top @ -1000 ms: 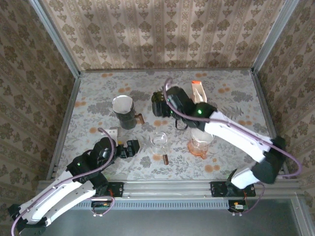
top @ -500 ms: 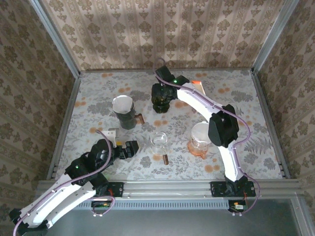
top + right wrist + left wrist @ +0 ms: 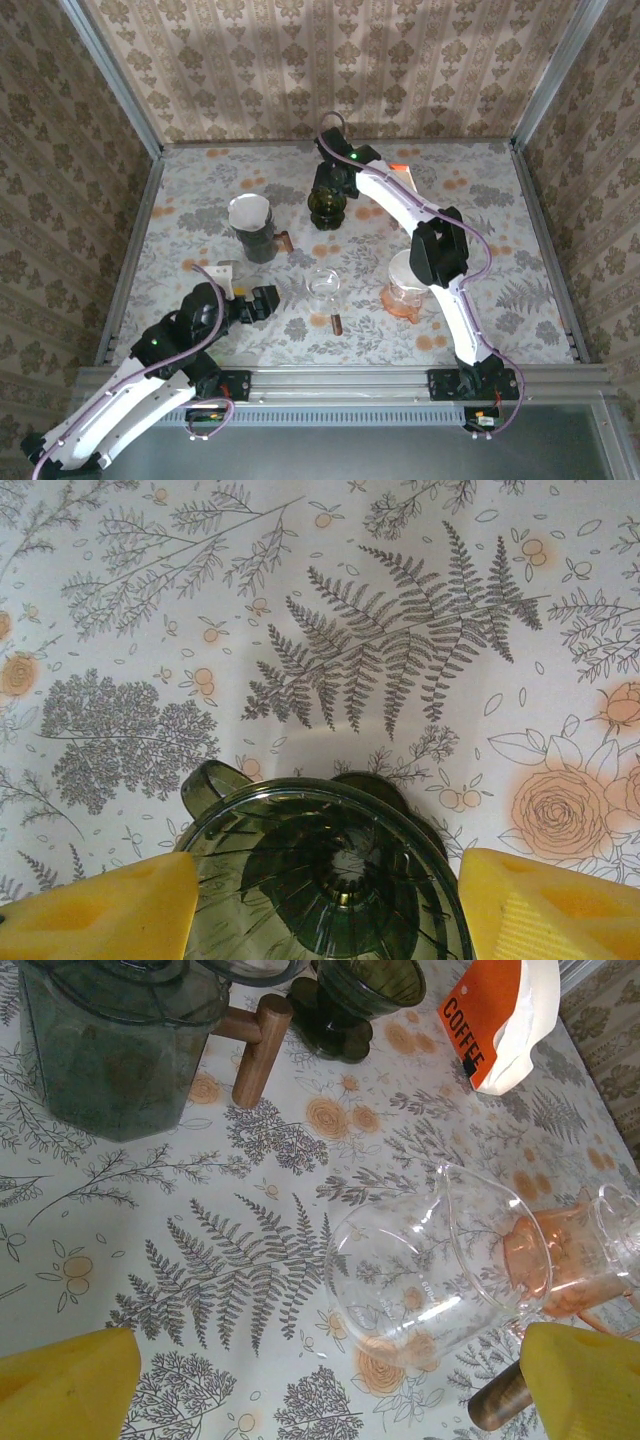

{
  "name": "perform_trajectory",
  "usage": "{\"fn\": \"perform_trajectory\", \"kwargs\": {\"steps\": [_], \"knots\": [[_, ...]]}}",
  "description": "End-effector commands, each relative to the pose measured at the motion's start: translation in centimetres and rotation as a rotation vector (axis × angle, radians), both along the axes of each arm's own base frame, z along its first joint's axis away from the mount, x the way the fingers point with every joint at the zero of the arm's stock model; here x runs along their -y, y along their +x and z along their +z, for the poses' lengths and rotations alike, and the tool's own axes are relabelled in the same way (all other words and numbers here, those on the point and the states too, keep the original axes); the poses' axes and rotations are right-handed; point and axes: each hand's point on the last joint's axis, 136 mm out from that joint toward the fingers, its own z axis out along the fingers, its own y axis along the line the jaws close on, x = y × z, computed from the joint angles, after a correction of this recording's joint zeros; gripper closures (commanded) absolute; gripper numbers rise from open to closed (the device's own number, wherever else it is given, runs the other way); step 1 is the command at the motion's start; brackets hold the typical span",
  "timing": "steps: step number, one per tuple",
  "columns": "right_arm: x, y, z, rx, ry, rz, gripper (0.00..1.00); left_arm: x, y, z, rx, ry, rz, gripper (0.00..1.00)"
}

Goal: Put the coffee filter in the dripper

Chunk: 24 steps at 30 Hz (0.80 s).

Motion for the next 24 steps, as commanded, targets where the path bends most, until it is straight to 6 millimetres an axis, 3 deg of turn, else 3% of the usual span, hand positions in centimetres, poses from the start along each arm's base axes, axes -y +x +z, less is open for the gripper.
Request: {"fn": "perform_trajectory", "kwargs": {"steps": [1,13,24], "knots": [[0.9,-0.4,-1.1,-0.049,-0.029,-0.036,0.29,-0.1,-0.2,-0.6,-0.002,0.015,-0.017,0.0],[-0.1,-1.7,-2.4,-0.113,-0.001,-0.009,0.3,-0.5,-0.1,-0.8,-0.014,0.004,-0.001,0.0],[-4.5,-5.7,-0.8,-0.116,0.25,0.031,0.31,-0.8,-0.2,-1.2,-0.027,-0.007,0.013,0.0]]}}
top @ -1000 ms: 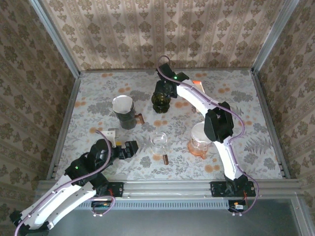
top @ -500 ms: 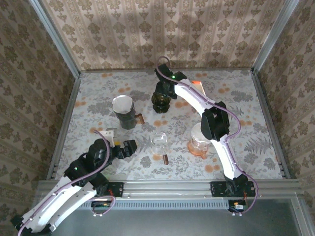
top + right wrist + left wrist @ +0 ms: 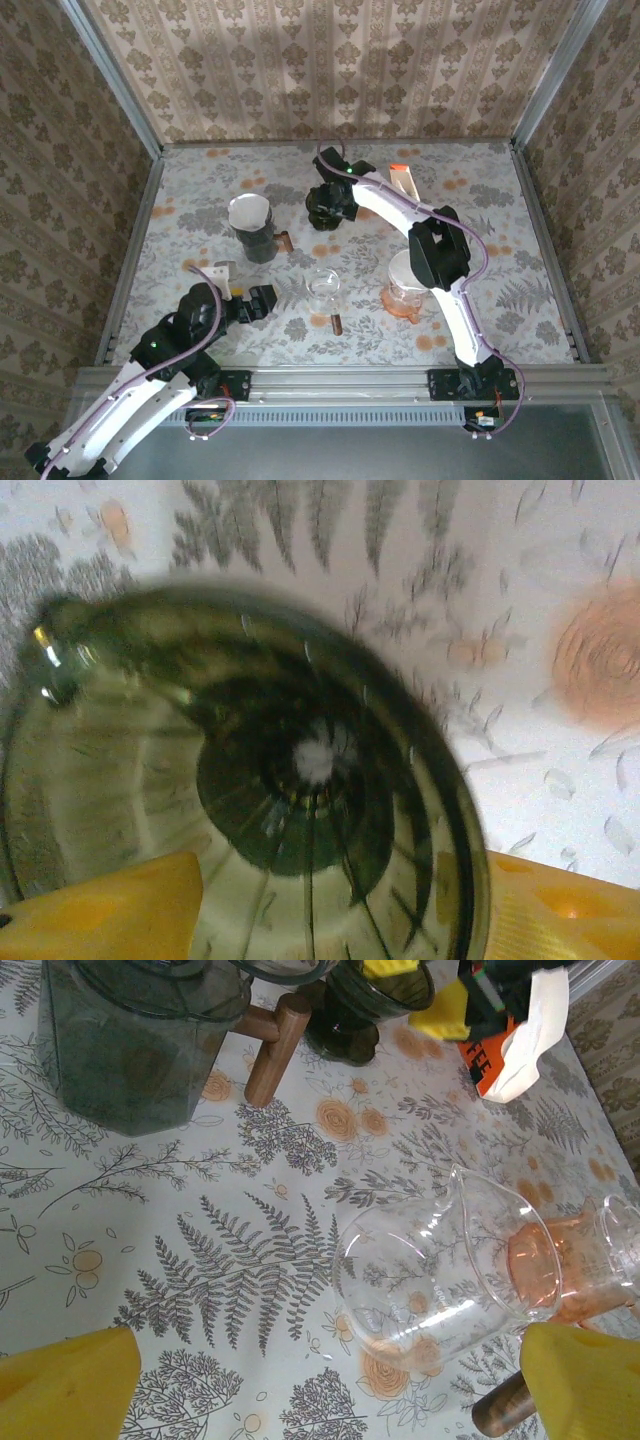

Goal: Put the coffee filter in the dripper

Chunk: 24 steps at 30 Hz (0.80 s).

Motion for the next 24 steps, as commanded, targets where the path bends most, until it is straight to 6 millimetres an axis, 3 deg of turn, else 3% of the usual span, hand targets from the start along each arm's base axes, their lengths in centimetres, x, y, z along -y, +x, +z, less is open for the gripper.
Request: {"fn": "perform_trajectory", "kwargs": {"steps": [1,9,16,19,24], "knots": [[-3.6,-1.1,4.8,0.074,0.213,0.019,0.31,-0.2,-0.4,-0.8,-0.018,0.012,-0.007,0.0],[-6.3,-3.1,8.1,0.151,0.322,0.134,0.31,-0.3,-0.4,-0.8,-0.021,0.004,-0.002,0.0],[-2.4,-3.1,8.3,0.183,0.129,0.092,0.31,-0.3,-0.3,-0.9,-0.026,-0.003,0.004,0.0],[-0.9,-2.1,8.0,0.2,0.065,0.078,0.31,-0.4,-0.3,-1.0,-0.028,-0.004,0.008,0.0],[-0.1,0.1,7.6,0.22,-0.042,0.163,0.32,-0.5,-0.2,-1.0,-0.03,-0.004,0.013,0.0]]}}
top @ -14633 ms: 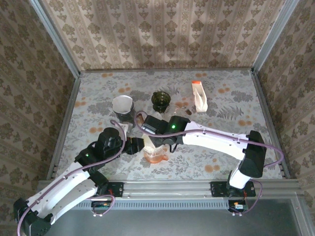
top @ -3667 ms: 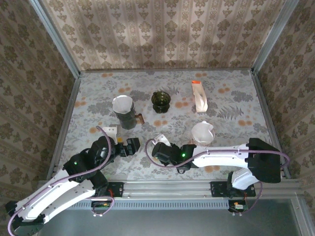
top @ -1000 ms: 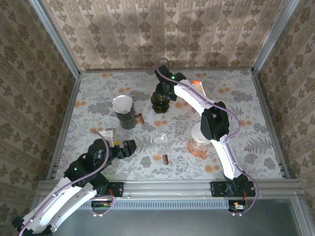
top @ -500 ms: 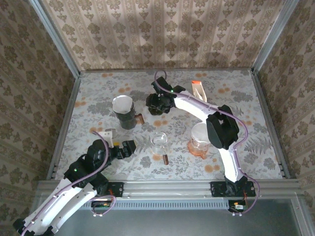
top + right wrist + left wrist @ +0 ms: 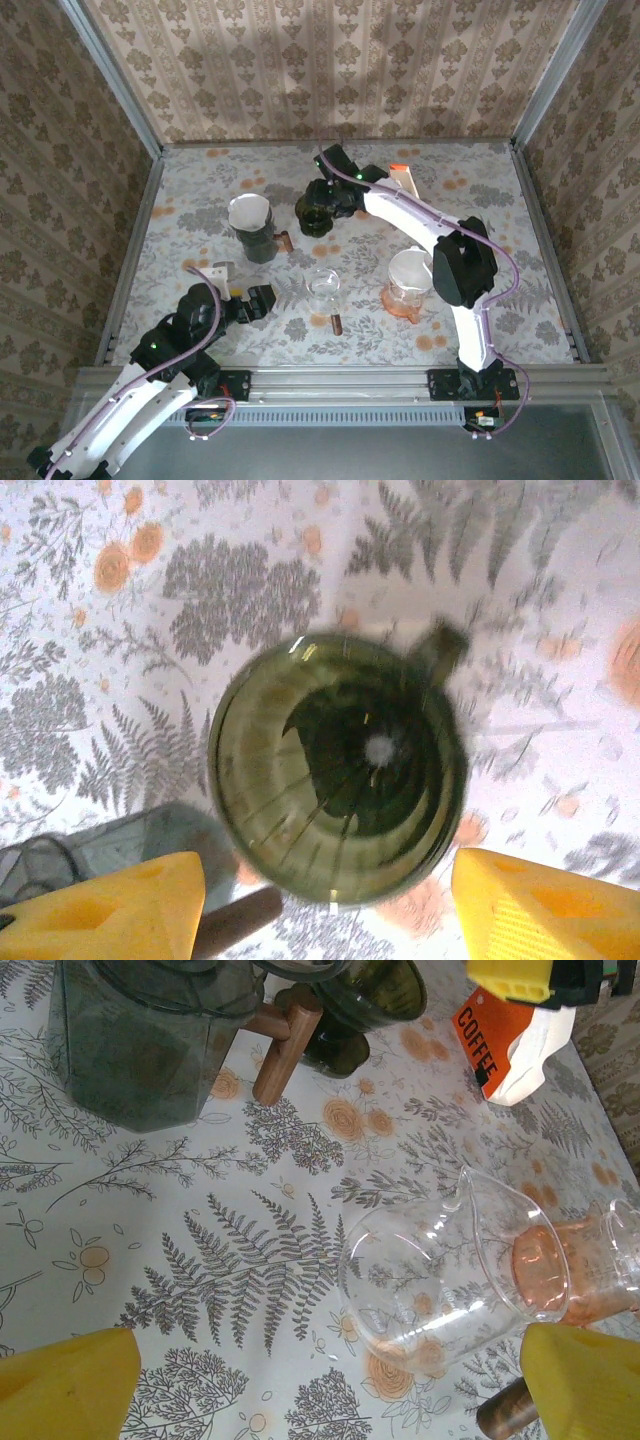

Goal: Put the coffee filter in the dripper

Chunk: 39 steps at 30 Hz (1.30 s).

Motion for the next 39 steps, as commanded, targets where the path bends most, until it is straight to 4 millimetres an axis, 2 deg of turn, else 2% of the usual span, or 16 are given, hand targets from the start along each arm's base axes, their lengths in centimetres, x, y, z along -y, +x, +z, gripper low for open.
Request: {"fn": "perform_trajectory", "kwargs": {"steps": [1,5,10,12,13,16,20,26,35,39], "knots": [[1.3,1.7,-0.3,0.043,-0.149,0.067,0.32,-0.2,-0.3,-0.6,-0.021,0.001,0.002,0.0],[0.3,3.1,-0.3,0.069,-0.167,0.187,0.32,-0.3,-0.2,-0.7,-0.025,-0.001,0.008,0.0],[0.9,4.8,-0.7,0.073,-0.169,0.231,0.33,-0.3,0.0,-0.8,-0.034,0.005,0.012,0.0],[1.2,5.3,-0.8,0.067,-0.134,0.248,0.36,-0.3,0.0,-0.8,-0.039,0.006,0.013,0.0],[1.4,5.6,-0.7,0.07,-0.117,0.264,0.4,-0.3,0.0,-0.8,-0.041,0.007,0.013,0.0],[2.3,5.9,0.2,0.096,-0.092,0.314,0.41,-0.4,0.0,-1.0,-0.049,0.01,0.017,0.0],[5.0,6.0,0.8,0.11,-0.179,0.313,0.43,-0.5,0.0,-1.2,-0.055,0.006,0.026,0.0],[6.8,6.9,-1.5,0.049,-0.317,0.294,0.63,-0.4,0.3,-1.0,-0.058,-0.001,0.033,0.0],[6.1,8.3,-4.3,0.019,-0.351,0.354,0.7,-0.5,0.3,-1.0,-0.078,0.001,0.041,0.0],[5.5,7.8,-5.3,-0.015,-0.336,0.396,0.77,-0.6,0.5,-0.9,-0.075,0.002,0.048,0.0]]}}
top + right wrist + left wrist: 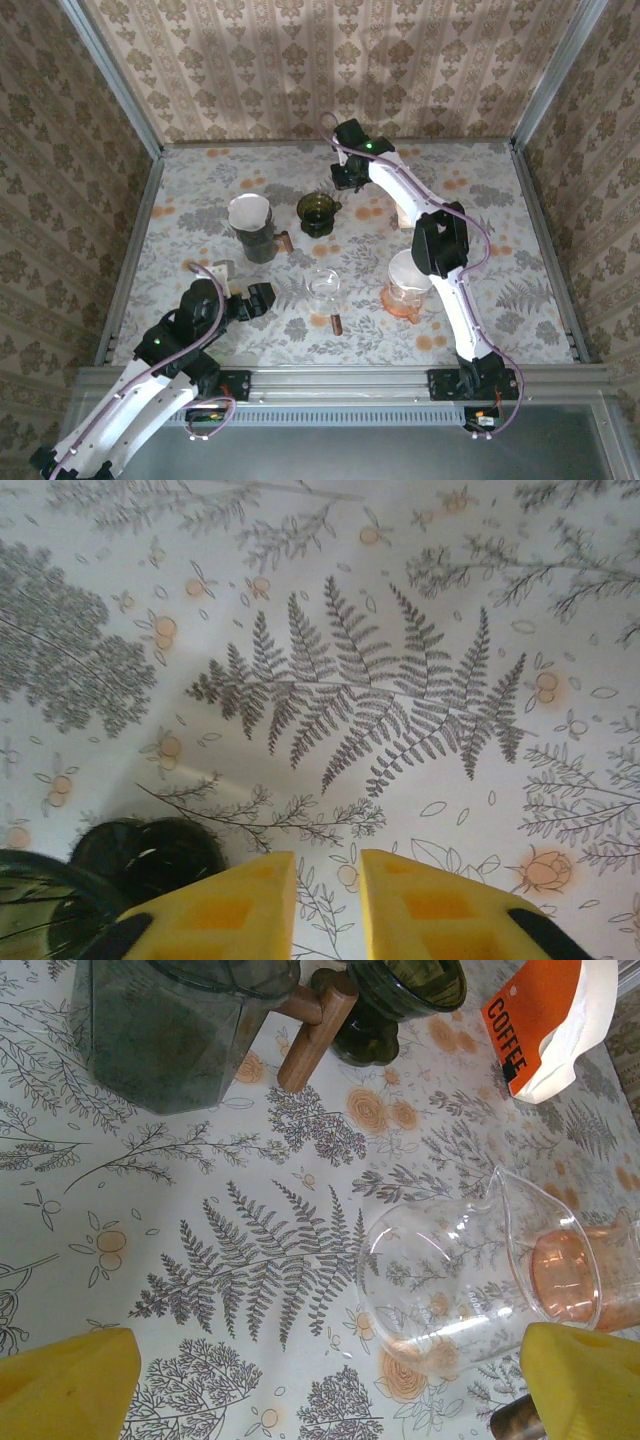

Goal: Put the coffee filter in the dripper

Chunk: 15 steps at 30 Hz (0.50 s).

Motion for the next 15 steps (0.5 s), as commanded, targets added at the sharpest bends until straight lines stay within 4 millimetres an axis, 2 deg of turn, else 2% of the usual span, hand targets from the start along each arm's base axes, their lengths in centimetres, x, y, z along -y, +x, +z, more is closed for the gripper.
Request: {"fn": "perform_trajectory", "kwargs": {"steps": [1,7,15], "knots": [[-0.2,-1.4,-0.7,-0.061,-0.026,0.052,0.78,-0.2,0.0,0.1,-0.019,-0.008,0.016,0.0],[-0.8,-3.4,-1.4,-0.095,-0.039,0.102,0.79,-0.1,0.1,0.0,-0.019,-0.013,0.016,0.0],[-1.7,-6.3,-0.9,-0.101,-0.044,0.132,0.82,0.0,0.0,-0.1,-0.022,-0.017,0.007,0.0]]}}
